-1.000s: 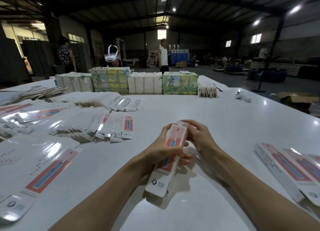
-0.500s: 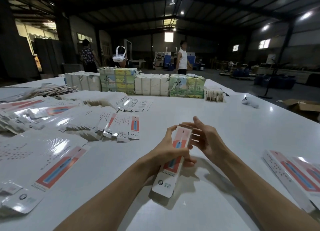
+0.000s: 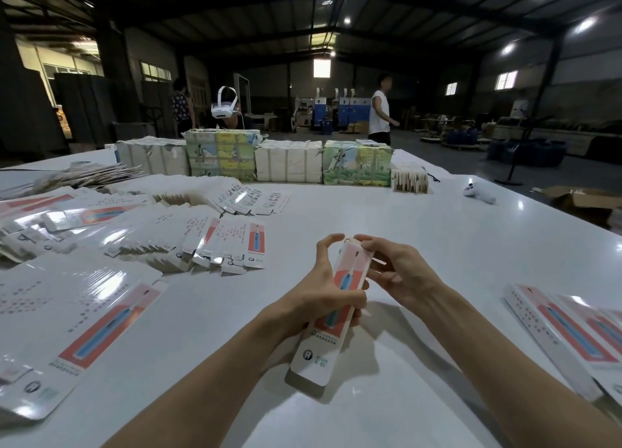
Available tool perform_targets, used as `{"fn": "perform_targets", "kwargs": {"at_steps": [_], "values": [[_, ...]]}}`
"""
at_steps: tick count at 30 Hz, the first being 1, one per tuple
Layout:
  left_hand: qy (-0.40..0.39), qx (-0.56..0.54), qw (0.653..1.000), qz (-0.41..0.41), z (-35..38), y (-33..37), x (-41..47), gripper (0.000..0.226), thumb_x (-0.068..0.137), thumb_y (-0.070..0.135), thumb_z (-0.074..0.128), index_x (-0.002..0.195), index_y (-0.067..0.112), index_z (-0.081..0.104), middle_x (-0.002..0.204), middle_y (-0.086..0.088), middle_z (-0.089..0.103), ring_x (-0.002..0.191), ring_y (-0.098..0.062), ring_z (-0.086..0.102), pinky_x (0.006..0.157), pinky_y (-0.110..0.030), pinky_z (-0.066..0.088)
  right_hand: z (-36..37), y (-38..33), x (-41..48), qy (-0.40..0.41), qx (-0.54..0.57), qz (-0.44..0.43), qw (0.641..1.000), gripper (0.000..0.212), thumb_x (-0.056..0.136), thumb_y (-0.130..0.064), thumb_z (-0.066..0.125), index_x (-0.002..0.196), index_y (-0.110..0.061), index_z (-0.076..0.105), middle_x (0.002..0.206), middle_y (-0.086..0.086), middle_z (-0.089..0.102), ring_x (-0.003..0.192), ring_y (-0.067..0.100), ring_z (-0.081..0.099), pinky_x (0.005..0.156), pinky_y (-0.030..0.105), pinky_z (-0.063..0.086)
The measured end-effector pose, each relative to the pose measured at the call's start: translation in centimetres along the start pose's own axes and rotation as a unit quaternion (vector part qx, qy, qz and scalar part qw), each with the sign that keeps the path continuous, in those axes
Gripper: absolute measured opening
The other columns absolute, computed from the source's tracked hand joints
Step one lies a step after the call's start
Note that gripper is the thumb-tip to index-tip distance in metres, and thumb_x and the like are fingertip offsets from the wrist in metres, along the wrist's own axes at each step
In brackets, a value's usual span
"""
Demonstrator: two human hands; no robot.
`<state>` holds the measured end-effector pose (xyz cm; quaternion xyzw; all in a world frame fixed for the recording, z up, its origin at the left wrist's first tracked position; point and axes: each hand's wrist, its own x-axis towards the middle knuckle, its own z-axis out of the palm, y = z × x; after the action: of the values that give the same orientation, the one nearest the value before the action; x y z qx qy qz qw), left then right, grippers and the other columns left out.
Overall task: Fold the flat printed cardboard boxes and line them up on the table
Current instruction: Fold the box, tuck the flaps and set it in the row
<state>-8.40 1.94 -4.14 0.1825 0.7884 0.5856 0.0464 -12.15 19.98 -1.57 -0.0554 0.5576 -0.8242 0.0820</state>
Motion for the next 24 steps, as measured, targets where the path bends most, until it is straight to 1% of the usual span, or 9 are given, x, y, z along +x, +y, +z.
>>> {"fn": "perform_targets", "kwargs": {"at_steps": [3,6,9,11,13,16,18,20,24], "values": [[0.0,0.004,1.0,0.006,-0.1,-0.1,-0.1,0.102,0.077,0.025,0.084,0.142,0.063,0.015,0.118,-0.003,0.056,0.087,-0.014,0.077,0.065,-0.026,0.062,-0.1,0.1,0.1,0.011,-0.007,0.0,1.0,0.016,0.093,-0.008,0.069,0.097,-0.006,0.084,0.109,0.016,0.079,0.09,0.023,0.079,0.075,0.037,0.064],[-0.008,0.0,1.0,0.001,-0.1,-0.2,-0.1,0.102,0.078,0.024,0.084,0.144,0.063,0.016,0.12,-0.008,0.057,0.084,-0.019,0.078,0.066,-0.028,0.062,-0.2,0.2,0.1,0.01,-0.024,-0.005,1.0,0.016,0.094,-0.007,0.068,0.097,-0.005,0.084,0.107,0.016,0.079,0.093,0.025,0.079,0.075,0.037,0.064],[-0.007,0.005,1.0,-0.003,0.0,-0.2,-0.1,0.102,0.078,0.025,0.083,0.145,0.062,0.017,0.122,-0.01,0.057,0.084,-0.017,0.077,0.066,-0.028,0.062,-0.4,0.0,-0.1,-0.003,-0.06,-0.017,0.998,0.019,0.097,-0.008,0.065,0.098,-0.007,0.084,0.105,0.016,0.079,0.098,0.025,0.078,0.075,0.035,0.063],[-0.007,-0.007,1.0,-0.002,0.0,-0.1,0.0,0.099,0.079,0.023,0.082,0.147,0.057,0.019,0.12,-0.011,0.058,0.079,-0.019,0.077,0.065,-0.028,0.061,-0.3,0.0,-0.1,-0.019,-0.078,-0.028,0.996,0.02,0.098,-0.009,0.065,0.101,-0.009,0.084,0.106,0.016,0.078,0.1,0.026,0.077,0.075,0.034,0.063],[-0.001,-0.025,1.0,-0.001,-0.1,-0.1,0.0,0.096,0.078,0.021,0.081,0.147,0.052,0.022,0.12,-0.014,0.058,0.076,-0.021,0.076,0.066,-0.028,0.061,0.0,0.0,-0.2,-0.042,-0.084,-0.032,0.995,0.02,0.099,-0.009,0.064,0.104,-0.01,0.084,0.108,0.016,0.078,0.103,0.027,0.076,0.079,0.034,0.063],[0.007,-0.077,0.997,-0.011,-0.2,0.0,0.0,0.093,0.08,0.013,0.08,0.144,0.051,0.024,0.121,-0.02,0.059,0.075,-0.025,0.076,0.067,-0.031,0.062,0.5,0.4,-0.4,-0.068,-0.099,-0.054,0.991,0.021,0.1,-0.008,0.065,0.113,-0.011,0.081,0.113,0.013,0.077,0.107,0.027,0.075,0.088,0.036,0.063],[0.016,-0.097,0.995,-0.021,-0.2,0.0,0.1,0.092,0.081,0.012,0.079,0.144,0.051,0.024,0.121,-0.022,0.058,0.077,-0.029,0.077,0.069,-0.035,0.063,0.9,0.8,-0.5,-0.039,-0.108,-0.078,0.99,0.02,0.098,-0.008,0.069,0.117,-0.009,0.076,0.11,0.013,0.077,0.105,0.028,0.076,0.087,0.036,0.063],[0.023,-0.111,0.993,-0.033,-0.2,0.1,0.1,0.094,0.081,0.011,0.08,0.145,0.049,0.023,0.12,-0.022,0.058,0.079,-0.03,0.077,0.071,-0.037,0.064,1.0,1.1,-0.6,-0.007,-0.123,-0.096,0.988,0.02,0.097,-0.011,0.073,0.116,-0.008,0.072,0.107,0.012,0.078,0.103,0.029,0.077,0.087,0.038,0.064],[0.015,-0.142,0.988,-0.053,-0.4,0.1,0.0,0.092,0.081,0.008,0.081,0.143,0.05,0.026,0.122,-0.019,0.06,0.084,-0.03,0.078,0.073,-0.038,0.064,1.0,1.1,-0.8,-0.011,-0.159,-0.129,0.979,0.016,0.095,-0.013,0.075,0.11,-0.006,0.076,0.104,0.011,0.079,0.101,0.028,0.077,0.089,0.039,0.063]]}}
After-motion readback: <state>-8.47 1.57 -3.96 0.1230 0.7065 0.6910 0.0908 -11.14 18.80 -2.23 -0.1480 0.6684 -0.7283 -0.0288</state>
